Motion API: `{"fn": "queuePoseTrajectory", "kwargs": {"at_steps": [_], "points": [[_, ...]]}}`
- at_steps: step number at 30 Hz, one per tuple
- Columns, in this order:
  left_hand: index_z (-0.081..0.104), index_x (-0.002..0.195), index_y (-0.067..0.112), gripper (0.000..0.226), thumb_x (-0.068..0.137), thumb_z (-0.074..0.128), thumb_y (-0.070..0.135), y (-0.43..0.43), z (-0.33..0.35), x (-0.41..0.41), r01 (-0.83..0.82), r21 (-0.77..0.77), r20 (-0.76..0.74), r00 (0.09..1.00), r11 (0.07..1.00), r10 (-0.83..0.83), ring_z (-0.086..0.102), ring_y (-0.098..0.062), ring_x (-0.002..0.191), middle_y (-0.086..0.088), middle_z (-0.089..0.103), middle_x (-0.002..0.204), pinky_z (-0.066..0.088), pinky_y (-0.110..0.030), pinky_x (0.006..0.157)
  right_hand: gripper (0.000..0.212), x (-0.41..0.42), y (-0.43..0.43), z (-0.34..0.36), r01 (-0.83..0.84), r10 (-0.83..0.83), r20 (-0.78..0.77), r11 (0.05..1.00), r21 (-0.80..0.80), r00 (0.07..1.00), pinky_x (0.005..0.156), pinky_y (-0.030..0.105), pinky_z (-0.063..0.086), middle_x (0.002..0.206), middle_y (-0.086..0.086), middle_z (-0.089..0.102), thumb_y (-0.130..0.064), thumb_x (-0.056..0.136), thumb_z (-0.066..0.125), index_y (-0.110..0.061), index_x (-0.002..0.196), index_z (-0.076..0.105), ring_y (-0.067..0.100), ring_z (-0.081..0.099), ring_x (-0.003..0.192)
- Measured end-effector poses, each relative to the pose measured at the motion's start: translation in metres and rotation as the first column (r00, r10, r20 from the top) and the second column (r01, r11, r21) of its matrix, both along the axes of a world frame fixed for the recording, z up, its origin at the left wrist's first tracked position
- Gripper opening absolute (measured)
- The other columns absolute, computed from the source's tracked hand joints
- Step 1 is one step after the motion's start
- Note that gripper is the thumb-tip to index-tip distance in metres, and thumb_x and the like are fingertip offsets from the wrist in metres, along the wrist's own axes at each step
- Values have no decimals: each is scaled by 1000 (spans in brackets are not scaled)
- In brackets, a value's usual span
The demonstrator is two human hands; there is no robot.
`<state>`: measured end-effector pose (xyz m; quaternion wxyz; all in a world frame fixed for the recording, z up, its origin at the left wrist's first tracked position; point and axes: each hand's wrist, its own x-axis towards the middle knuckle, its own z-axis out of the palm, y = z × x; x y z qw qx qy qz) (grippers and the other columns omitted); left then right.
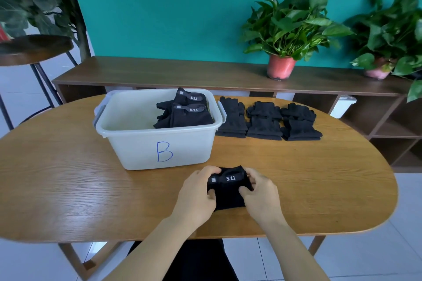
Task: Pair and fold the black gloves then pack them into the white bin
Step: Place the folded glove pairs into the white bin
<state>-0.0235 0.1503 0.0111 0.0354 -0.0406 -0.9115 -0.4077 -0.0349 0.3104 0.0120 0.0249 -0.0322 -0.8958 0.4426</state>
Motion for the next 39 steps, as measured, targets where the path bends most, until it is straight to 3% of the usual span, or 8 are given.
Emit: {"fn": "queuePoseTrajectory", "kwargs": {"at_steps": [6, 10, 13, 18, 25, 29, 33, 39], "points": [[51, 130, 35, 51, 90, 52, 3, 5, 34, -9, 70, 8, -72, 995, 998, -69, 53, -11, 108, 7, 56, 119, 46, -26, 95, 45, 0, 11, 30, 30, -34, -84, 998, -57, 996, 84, 33, 55, 96, -11, 65, 3, 88, 60, -26, 122, 62, 14, 62, 99], [53, 129, 34, 49, 91, 53, 3, 0, 80, -28, 91, -6, -154, 984, 996, -90, 52, -7, 73, 1, 60, 102, 49, -24, 74, 45, -13, 9, 74, 14, -40, -199, 991, -130, 979, 77, 24, 52, 91, -16, 65, 6, 88, 61, -32, 112, 60, 4, 61, 90], [56, 128, 30, 49, 90, 54, 0, -14, 118, -51, 84, -13, -202, 976, 996, -85, 50, -8, 71, 4, 57, 99, 47, -22, 70, 43, -36, -1, 109, -32, -13, -267, 986, -162, 963, 72, 13, 46, 90, -19, 64, 7, 88, 61, -31, 108, 60, -1, 60, 89], [60, 121, 26, 48, 85, 54, -5, -47, 160, -103, 42, -15, -228, 973, 999, -45, 58, -14, 87, 3, 64, 104, 42, -20, 73, 40, -95, -36, 146, -73, 24, -296, 985, -157, 955, 87, 33, 55, 94, -8, 69, 7, 88, 59, -21, 115, 66, 14, 64, 94], [61, 119, 27, 49, 84, 56, -6, -90, 166, -169, -8, -57, -172, 985, 998, -2, 62, -15, 91, 0, 65, 109, 49, -21, 75, 37, -171, -78, 145, -112, 75, -247, 984, -141, 966, 89, 41, 56, 100, 0, 72, 6, 86, 59, -21, 111, 66, 19, 66, 97], [59, 114, 33, 49, 83, 57, -6, -104, 144, -193, 8, -48, -89, 996, 999, -12, 66, -15, 93, 0, 65, 113, 57, -33, 83, 31, -194, -89, 122, -123, 108, -179, 990, -72, 978, 84, 43, 57, 95, -2, 71, 2, 86, 59, -21, 107, 66, 20, 66, 92], [58, 118, 33, 49, 86, 56, -4, -113, 125, -207, 15, -26, -30, 999, 1000, -16, 66, -11, 83, 4, 67, 105, 55, -23, 71, 34, -199, -92, 110, -103, 117, -182, 991, 80, 976, 83, 37, 57, 99, -1, 69, -6, 88, 61, -20, 119, 65, 18, 64, 91], [38, 151, 28, 60, 96, 55, 13, -123, 118, -204, 61, -122, -4, 998, 991, -62, 53, -15, 126, 4, 53, 143, 40, -27, 106, 8, -192, -90, 116, -54, 163, -257, 922, 384, 953, 57, 30, 40, 84, -2, 59, -18, 88, 61, -20, 91, 54, 22, 54, 79]]}}
